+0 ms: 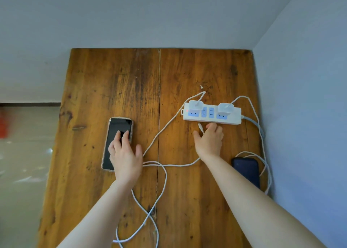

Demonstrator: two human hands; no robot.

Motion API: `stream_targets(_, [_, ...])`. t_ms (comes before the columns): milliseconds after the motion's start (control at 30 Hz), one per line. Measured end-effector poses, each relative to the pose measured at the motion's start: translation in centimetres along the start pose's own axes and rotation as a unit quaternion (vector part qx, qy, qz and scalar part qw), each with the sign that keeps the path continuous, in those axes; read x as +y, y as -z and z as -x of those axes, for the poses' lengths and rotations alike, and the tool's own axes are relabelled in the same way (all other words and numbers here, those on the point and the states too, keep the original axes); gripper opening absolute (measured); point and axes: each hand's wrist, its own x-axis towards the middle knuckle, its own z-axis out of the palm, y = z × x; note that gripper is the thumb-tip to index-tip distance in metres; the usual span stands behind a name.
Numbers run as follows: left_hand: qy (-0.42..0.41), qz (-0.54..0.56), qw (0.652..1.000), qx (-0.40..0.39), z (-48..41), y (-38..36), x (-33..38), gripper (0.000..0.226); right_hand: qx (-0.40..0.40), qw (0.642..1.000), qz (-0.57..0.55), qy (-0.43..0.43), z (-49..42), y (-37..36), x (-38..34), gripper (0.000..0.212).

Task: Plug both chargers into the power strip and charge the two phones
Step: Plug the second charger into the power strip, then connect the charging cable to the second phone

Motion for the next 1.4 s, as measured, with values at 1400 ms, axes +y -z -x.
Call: stream_targets(1400, [0.271,0.563,0.727,-0.285,8.1,18.3,-5.1,0.04,-0.077,0.953,-0.252,0.149,27.5,10.0,-7.3,0.01])
